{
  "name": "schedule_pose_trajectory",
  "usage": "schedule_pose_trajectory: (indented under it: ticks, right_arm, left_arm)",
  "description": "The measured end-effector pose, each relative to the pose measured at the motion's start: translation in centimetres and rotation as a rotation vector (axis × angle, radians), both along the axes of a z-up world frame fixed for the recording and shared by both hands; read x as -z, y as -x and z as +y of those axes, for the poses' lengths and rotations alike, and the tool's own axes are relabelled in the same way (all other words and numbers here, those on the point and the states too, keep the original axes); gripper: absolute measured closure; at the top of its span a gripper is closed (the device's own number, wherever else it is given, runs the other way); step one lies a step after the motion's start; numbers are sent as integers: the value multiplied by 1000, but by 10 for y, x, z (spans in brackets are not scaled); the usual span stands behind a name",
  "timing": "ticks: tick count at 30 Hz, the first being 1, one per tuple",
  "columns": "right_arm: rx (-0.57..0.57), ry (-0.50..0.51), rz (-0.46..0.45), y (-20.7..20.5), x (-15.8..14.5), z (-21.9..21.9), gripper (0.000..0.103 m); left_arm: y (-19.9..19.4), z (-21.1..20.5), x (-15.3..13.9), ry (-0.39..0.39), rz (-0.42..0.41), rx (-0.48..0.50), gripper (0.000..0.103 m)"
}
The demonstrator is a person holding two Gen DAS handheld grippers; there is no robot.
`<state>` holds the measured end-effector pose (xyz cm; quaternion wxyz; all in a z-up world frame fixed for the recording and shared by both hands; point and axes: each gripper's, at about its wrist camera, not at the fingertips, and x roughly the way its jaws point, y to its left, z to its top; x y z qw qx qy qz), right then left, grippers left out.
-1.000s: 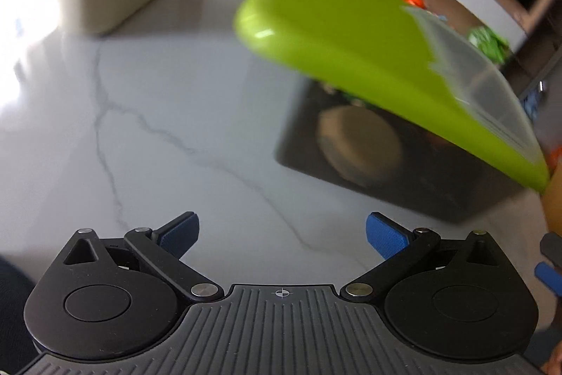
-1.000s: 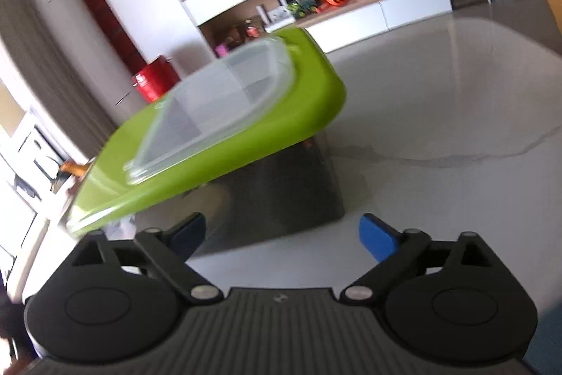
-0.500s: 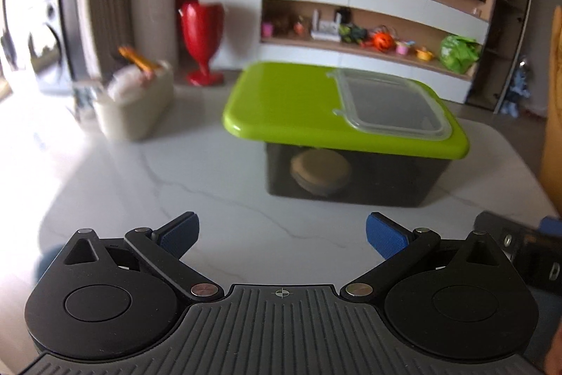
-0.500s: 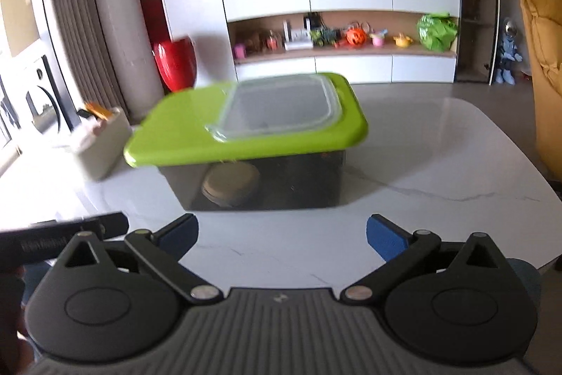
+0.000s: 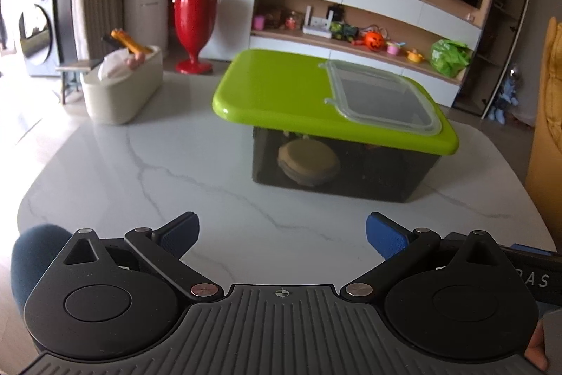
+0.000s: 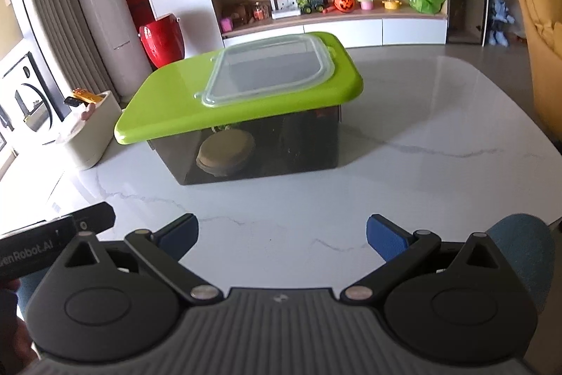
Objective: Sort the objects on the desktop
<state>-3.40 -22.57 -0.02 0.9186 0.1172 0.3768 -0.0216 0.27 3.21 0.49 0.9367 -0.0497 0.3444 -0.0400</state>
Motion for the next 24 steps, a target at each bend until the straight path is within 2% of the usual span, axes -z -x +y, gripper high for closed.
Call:
schedule_pose_trajectory:
  ticks: [4,9,14,20,24]
  right_arm:
    - [-2,2,2,-1,0,2,0]
    - [12,65,-13,-5,-4,4,0]
    - [4,95,-35,-4,-6,2,0]
    - [-18,96,-15,-6,0,3,0]
    - [-24,92,-8,-7,3,2,0]
  left_arm:
    - [0,-2,0,-35,-5,-12,0]
    - [-1,-1,0,-90,-10,-60,0]
    - [-4,10,1,5,14,-34,0]
    - [-1,5,1,-44,12,-52,0]
    - [0,4,2,-26,10,-35,0]
